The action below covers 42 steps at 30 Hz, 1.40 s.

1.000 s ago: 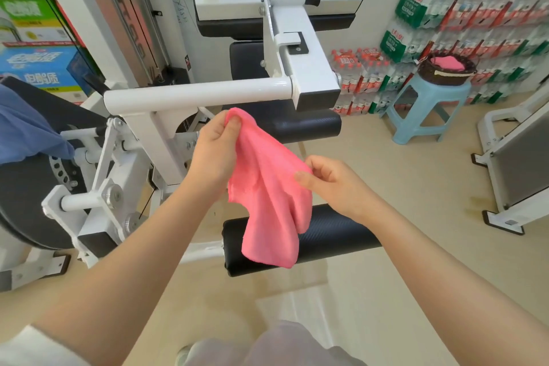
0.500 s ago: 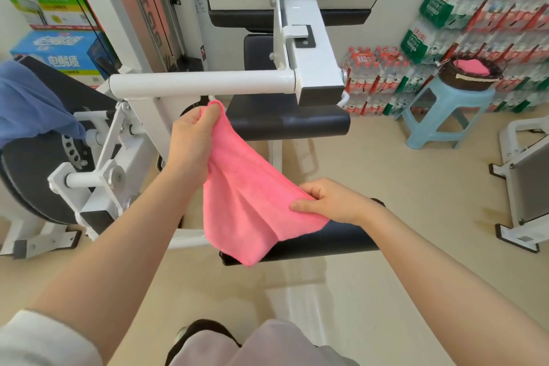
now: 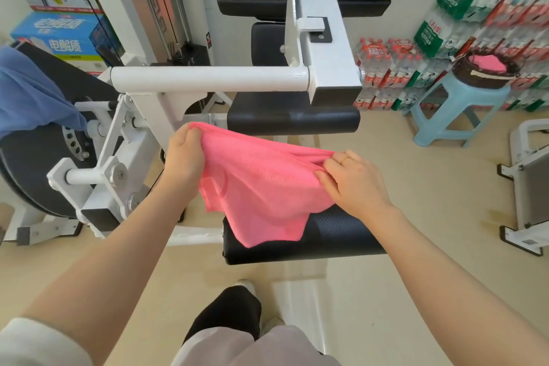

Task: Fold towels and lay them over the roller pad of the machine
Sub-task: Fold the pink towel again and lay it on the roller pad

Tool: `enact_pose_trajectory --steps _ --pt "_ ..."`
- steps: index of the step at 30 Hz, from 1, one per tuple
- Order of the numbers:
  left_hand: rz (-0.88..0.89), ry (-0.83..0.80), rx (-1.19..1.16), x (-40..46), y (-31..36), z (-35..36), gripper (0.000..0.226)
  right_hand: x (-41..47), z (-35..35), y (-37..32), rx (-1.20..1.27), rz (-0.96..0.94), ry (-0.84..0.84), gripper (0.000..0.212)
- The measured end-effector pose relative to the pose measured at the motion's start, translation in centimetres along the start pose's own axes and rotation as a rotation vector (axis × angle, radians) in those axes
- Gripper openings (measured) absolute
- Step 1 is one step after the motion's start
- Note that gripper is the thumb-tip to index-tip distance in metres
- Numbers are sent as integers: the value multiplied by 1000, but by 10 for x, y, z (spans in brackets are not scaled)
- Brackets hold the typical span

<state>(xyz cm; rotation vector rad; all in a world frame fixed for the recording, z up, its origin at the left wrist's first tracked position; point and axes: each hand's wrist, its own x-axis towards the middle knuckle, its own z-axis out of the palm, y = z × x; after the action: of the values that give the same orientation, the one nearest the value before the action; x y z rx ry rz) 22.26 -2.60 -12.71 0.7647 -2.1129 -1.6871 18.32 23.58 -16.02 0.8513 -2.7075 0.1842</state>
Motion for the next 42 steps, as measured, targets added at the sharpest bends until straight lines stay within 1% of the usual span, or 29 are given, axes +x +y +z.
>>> enact_pose_trajectory --steps 3,5,7,8,10,11,13,16,18,21,24,26,28,30,31,34,36,37,39,42 --pt "74 -146 108 13 -6 3 34 9 4 8 52 130 59 33" --pt "106 -238 161 23 -7 6 33 18 3 13 203 266 78 24" --pt "111 -278 167 34 -5 7 30 29 1 21 350 361 23 21" --pt "118 -297 183 40 -5 7 29 34 0 26 329 348 -37 23" --pt "145 -355 248 47 -6 8 28 42 2 33 184 261 -177 26" --pt "157 -382 270 51 -7 9 28 45 4 34 125 237 -219 27" --pt "156 -412 290 60 -9 12 31 53 9 35 69 244 -230 30" --pt "139 -403 282 76 -13 16 33 68 18 35 -12 284 -197 28" --pt "143 -400 274 81 -17 17 31 80 24 37 -31 334 -132 26" --pt "165 -431 275 88 -22 15 27 90 30 38 4 392 -40 27" --pt "152 -440 244 90 -25 11 27 83 30 33 56 394 -41 29" --pt "140 -438 281 84 -31 10 26 67 33 33 63 358 -95 28" --pt "98 -468 332 76 -42 9 24 49 38 39 60 331 -213 23" --pt "35 -525 375 65 -56 9 23 34 41 44 123 367 -347 21" --pt "3 -541 391 58 -63 9 23 26 42 46 179 401 -388 20" --pt "-70 -523 382 33 -79 12 20 1 41 47 400 510 -386 13" --pt "-111 -506 301 15 -84 13 21 -19 38 46 557 568 -404 11" --pt "-116 -498 261 7 -85 12 23 -30 36 45 597 570 -427 10" --pt "-109 -476 239 -11 -85 13 22 -50 34 46 578 518 -460 10" --pt "-113 -452 344 -38 -93 12 20 -77 32 47 468 414 -449 11"
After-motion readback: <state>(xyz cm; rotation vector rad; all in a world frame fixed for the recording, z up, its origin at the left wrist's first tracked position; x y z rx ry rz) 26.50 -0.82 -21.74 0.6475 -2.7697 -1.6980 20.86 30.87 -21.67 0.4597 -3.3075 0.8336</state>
